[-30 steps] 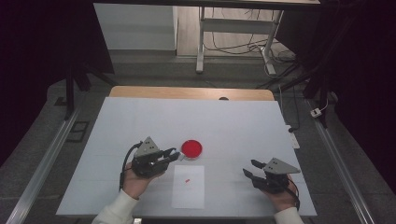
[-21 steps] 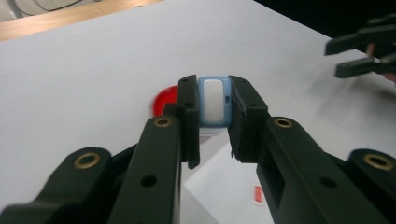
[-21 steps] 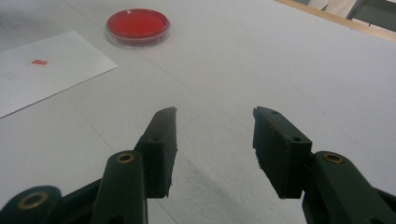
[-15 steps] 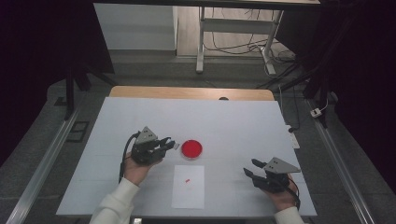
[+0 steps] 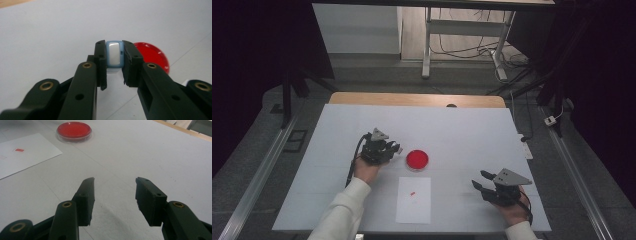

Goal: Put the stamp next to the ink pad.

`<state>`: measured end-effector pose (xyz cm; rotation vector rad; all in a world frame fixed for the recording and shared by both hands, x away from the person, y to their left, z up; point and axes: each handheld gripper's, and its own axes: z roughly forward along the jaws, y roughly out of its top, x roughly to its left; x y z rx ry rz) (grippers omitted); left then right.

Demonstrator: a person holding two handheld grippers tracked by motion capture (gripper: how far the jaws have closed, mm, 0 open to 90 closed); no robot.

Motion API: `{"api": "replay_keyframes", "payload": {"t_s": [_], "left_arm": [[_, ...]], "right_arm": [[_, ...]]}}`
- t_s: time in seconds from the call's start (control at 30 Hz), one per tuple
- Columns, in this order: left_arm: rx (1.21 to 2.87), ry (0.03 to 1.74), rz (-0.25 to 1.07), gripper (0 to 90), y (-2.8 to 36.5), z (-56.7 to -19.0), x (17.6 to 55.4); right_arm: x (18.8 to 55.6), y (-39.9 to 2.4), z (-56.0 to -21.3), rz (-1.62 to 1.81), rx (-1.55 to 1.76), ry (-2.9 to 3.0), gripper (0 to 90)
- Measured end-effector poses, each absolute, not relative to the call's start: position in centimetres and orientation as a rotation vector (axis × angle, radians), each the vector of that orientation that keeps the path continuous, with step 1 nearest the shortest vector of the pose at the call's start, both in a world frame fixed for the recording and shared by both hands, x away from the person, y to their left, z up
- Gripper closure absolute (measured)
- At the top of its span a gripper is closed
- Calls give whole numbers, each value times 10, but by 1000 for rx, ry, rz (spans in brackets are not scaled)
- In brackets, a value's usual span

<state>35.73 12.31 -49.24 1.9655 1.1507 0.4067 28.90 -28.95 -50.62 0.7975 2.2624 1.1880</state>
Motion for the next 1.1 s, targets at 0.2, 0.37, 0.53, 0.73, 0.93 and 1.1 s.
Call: {"api": "replay_keyframes", "payload": {"t_s": [0.2,0.37,0.53,0.73,0.93,1.1], "left_arm": [[2018,1152,384,750,116,-496,369],[2075,1176,376,750,111,-499,377],[2106,1182,378,748,107,-503,380],[2113,1181,380,743,105,-503,381],[2098,1176,373,687,106,-502,380],[2071,1160,377,614,108,-498,377]], "right_arm": [[289,-289,-507,1188,795,2266,491],[289,-289,-507,1187,795,2266,490],[290,-289,-507,1195,797,2263,489],[290,-289,-507,1191,798,2265,487],[290,-289,-507,1195,798,2263,486],[290,-289,-507,1187,798,2267,485]]}}
